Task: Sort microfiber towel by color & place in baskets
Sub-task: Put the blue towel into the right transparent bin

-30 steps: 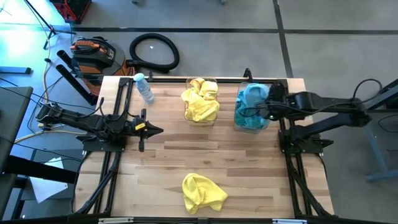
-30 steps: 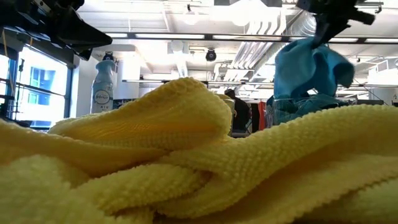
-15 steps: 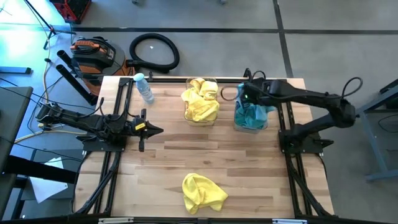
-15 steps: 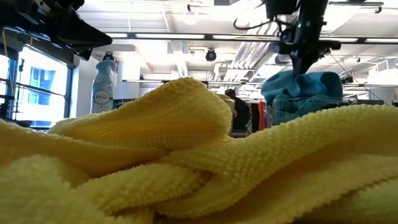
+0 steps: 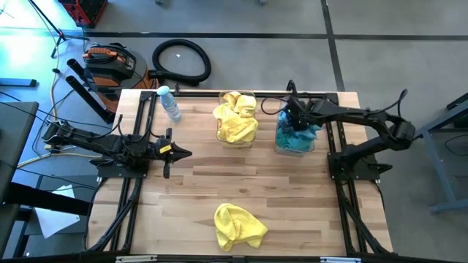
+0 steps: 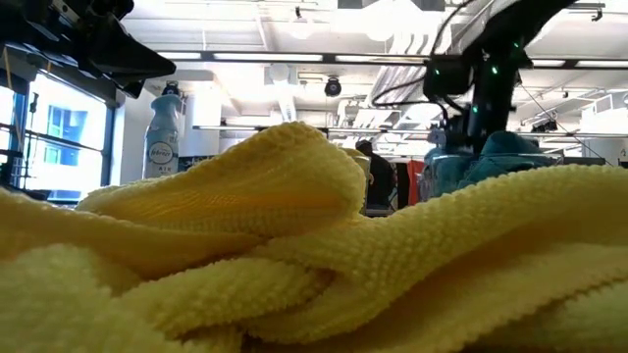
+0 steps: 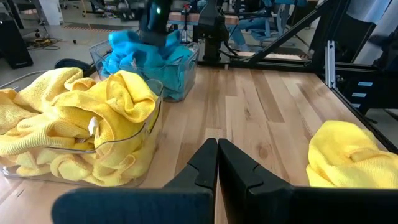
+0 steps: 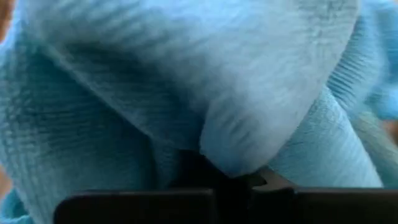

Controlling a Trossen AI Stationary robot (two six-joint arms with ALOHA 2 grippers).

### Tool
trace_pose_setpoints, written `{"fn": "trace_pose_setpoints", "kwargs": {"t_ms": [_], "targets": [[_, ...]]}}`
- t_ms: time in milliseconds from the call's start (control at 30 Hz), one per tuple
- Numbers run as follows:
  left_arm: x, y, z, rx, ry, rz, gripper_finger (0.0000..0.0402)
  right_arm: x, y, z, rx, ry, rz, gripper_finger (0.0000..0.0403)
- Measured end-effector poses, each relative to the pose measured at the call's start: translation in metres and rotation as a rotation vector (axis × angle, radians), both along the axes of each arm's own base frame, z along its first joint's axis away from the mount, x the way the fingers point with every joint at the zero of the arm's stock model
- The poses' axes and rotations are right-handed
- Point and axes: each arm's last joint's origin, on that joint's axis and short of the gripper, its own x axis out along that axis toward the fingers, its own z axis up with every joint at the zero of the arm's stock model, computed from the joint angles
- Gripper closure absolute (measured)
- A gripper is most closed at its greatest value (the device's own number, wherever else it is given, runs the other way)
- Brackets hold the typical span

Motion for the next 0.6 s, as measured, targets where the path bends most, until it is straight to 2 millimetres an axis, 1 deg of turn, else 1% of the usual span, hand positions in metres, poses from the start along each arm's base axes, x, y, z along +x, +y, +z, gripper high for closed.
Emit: {"fn": "trace_pose_setpoints", "kwargs": {"t_ms": [67,167,300,433,533,600], "targets": [[0.0,0.0,0.0,0.0,0.0,0.0,0.0401,-0.003,0.002,-0.014,0.017,-0.03,0.027,0.0403],[0.0,0.0,0.0,0.0,0.0,0.001,0.0401,-0.006,0.005,-0.028,0.031,-0.048,0.039,0.0403],[0.0,0.0,0.0,-0.007,-0.001,0.002,0.0401,-0.01,0.006,-0.033,0.047,-0.036,0.041,0.0389],[0.0,0.0,0.0,-0.017,-0.002,0.005,0.0401,-0.006,0.004,-0.025,0.044,-0.038,0.065,0.0347],[0.0,0.0,0.0,-0.024,-0.003,0.007,0.0401,-0.002,0.002,-0.013,0.056,-0.039,0.082,0.0316],[0.0,0.0,0.0,-0.025,-0.003,0.007,0.0401,0.0,0.001,0.0,0.072,-0.021,0.084,0.03]]}}
